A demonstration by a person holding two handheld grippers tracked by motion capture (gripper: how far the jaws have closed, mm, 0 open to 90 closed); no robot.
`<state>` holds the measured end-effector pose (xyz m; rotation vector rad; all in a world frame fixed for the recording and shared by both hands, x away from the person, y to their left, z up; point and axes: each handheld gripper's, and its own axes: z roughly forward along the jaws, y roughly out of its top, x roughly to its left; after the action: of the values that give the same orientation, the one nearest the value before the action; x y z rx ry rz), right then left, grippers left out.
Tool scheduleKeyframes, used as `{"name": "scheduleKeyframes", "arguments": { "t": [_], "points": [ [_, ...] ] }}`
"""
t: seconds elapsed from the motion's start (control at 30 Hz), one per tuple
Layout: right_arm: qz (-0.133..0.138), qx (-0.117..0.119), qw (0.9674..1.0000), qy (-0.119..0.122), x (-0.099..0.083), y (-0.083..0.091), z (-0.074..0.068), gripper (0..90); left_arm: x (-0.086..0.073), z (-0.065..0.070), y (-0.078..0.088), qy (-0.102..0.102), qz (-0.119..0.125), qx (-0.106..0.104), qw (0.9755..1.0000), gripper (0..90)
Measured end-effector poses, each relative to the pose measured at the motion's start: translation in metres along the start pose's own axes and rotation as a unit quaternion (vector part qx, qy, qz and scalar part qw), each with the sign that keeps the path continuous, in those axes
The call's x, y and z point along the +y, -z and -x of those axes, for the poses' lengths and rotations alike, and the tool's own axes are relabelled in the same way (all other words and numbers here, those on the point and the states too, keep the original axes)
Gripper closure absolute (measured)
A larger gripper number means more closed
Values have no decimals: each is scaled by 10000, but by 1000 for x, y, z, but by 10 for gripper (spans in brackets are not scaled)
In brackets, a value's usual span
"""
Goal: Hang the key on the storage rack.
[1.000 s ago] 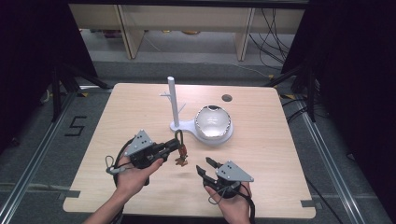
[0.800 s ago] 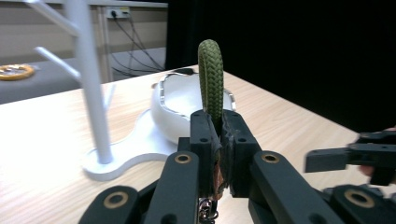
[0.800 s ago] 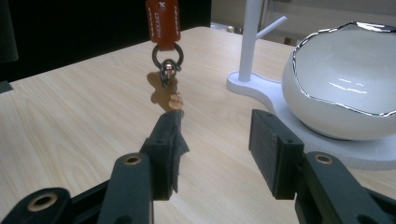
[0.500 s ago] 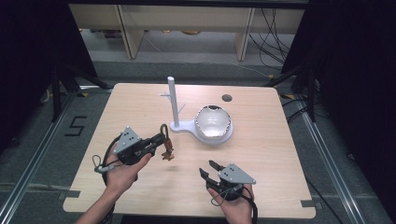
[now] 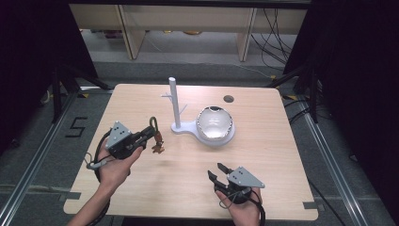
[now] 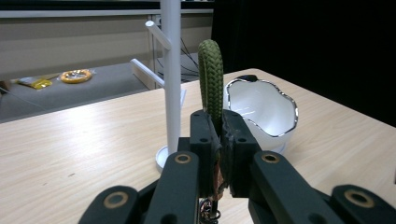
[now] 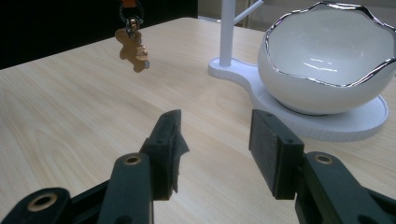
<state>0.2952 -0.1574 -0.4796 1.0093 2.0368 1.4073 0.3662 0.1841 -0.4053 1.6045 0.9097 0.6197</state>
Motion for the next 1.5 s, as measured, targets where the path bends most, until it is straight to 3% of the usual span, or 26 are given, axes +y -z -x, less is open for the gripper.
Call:
{"name": "scheduleKeyframes", "arguments": {
  "t": [0.17, 0.2, 0.37, 0.4, 0.47, 0.5, 0.53, 0.6, 0.63, 0.67, 0.7, 1.2, 1.27, 1.4, 1.43, 1.5],
  "points": [
    [-5, -54, 10000, -33, -1, 2, 1, 545, 1, -3, -4, -31, 3, 183, 9998, 836],
    [-4, -30, 9999, -160, -2, 2, 0, 545, 2, -4, -4, -25, 2, 219, 9998, 836],
    [-7, -17, 10000, -71, -3, 1, 1, 544, 4, -7, -8, -42, -3, 350, 9994, 836],
    [-18, -26, 9998, -213, -4, 2, 0, 543, 4, -8, -9, -48, 6, 376, 9993, 836],
    [-34, -24, 9999, -121, -4, 2, 1, 543, 5, -8, -10, -57, -6, 404, 9992, 836],
    [39, 21, 9997, -235, -5, 0, 0, 543, 6, -9, -11, -57, 7, 421, 9991, 836],
    [-6, 5, 9999, -101, -4, 1, 1, 541, 6, -9, -12, -61, 10, 434, 9990, 836],
    [-12, 15, 9999, -136, -5, 1, 1, 541, 7, -10, -13, -76, -4, 481, 9988, 836],
    [41, -43, 10000, 32, -5, 1, 3, 541, 8, -11, -15, -79, -3, 513, 9987, 836],
    [35, -40, 10000, 20, -5, 1, 3, 540, 9, -12, -16, -92, -7, 542, 9985, 836],
    [-26, -20, 9999, -164, -5, 2, 1, 540, 10, -12, -18, -142, -19, 586, 9982, 836],
    [14, -45, 10000, -45, -6, 4, 5, 539, 15, -19, -34, -137, -85, 768, 9969, 836],
    [51, -2, 9998, -199, -6, 3, 3, 539, 15, -19, -36, -64, -95, 773, 9969, 836],
    [49, -36, 9998, -200, -7, 4, 4, 539, 18, -20, -37, -64, -80, 824, 9965, 836],
    [-34, -75, 9993, -361, -7, 6, 2, 539, 18, -21, -37, -77, -99, 834, 9964, 836],
    [101, -46, 9997, -240, -8, 3, 4, 539, 19, -23, -40, -102, -99, 890, 9959, 836]
  ]
}}
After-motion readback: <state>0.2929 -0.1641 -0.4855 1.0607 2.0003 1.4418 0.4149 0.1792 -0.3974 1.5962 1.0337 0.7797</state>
